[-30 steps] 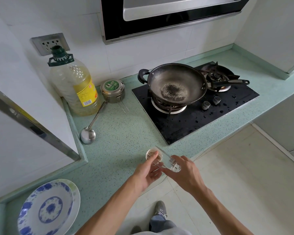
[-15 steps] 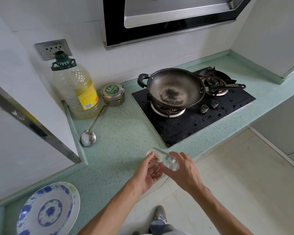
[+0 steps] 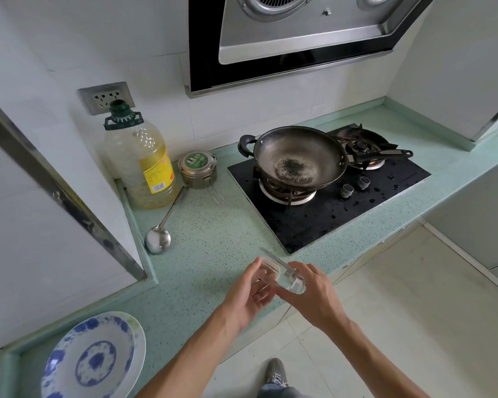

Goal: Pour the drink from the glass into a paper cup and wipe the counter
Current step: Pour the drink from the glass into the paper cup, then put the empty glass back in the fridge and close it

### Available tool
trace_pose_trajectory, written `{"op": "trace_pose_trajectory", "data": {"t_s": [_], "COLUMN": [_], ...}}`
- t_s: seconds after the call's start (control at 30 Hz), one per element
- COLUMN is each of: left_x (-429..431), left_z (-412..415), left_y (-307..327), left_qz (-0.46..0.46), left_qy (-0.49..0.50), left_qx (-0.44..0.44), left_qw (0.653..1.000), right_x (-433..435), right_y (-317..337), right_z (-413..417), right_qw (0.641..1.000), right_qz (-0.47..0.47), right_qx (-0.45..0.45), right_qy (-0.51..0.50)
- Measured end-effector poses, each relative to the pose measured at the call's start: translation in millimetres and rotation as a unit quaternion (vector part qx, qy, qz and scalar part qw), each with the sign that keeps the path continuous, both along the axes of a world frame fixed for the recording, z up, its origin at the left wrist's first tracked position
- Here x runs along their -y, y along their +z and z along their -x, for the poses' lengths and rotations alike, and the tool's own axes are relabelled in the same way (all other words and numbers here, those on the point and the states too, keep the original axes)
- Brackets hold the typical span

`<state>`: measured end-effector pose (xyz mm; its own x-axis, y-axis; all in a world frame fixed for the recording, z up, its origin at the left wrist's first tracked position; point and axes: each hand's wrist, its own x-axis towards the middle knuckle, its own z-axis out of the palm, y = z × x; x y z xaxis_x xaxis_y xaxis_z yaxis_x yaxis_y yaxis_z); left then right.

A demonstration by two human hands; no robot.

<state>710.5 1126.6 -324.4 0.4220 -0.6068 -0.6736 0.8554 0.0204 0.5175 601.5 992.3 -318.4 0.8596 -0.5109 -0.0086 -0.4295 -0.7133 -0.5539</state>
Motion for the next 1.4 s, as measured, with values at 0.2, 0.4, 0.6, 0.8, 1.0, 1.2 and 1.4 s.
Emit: {"op": "trace_pose_trajectory", "data": {"t_s": [0.2,0.4,0.6,0.8,1.0,1.2,1.4], "left_x": [-9.9,-16.9,-12.1,20.4,84.1,164.7,250.0], "left_z": [10.8,28.0,44.9,68.7,125.5,203.8,279.5], "left_y": [10.8,16.4,50.7,93.3,116.2,122.7,136.9], "left_qz": [0.034,0.071,0.147,0.171,0.182,0.184,0.212], "left_qy": [-0.048,-0.091,-0.182,-0.248,-0.26,-0.3,-0.347], "left_qx": [0.072,0.114,0.162,0.271,0.371,0.428,0.468], "left_qw": [0.996,0.987,0.959,0.914,0.873,0.832,0.784], "right_x": [-8.8,-28.1,-38.8,-24.9,8.0,64.0,124.6], "right_y": [-1.9,5.7,32.9,61.4,79.3,86.3,103.0], "right_z": [21.7,41.9,63.5,97.3,147.8,230.4,325.0], "right_qw": [0.994,0.976,0.948,0.91,0.874,0.865,0.819], "right_qz": [-0.091,-0.147,-0.176,-0.192,-0.163,-0.113,-0.202], "right_qx": [0.03,0.109,0.199,0.287,0.367,0.378,0.425], "right_qy": [-0.047,-0.119,-0.177,-0.23,-0.274,-0.309,-0.328]}}
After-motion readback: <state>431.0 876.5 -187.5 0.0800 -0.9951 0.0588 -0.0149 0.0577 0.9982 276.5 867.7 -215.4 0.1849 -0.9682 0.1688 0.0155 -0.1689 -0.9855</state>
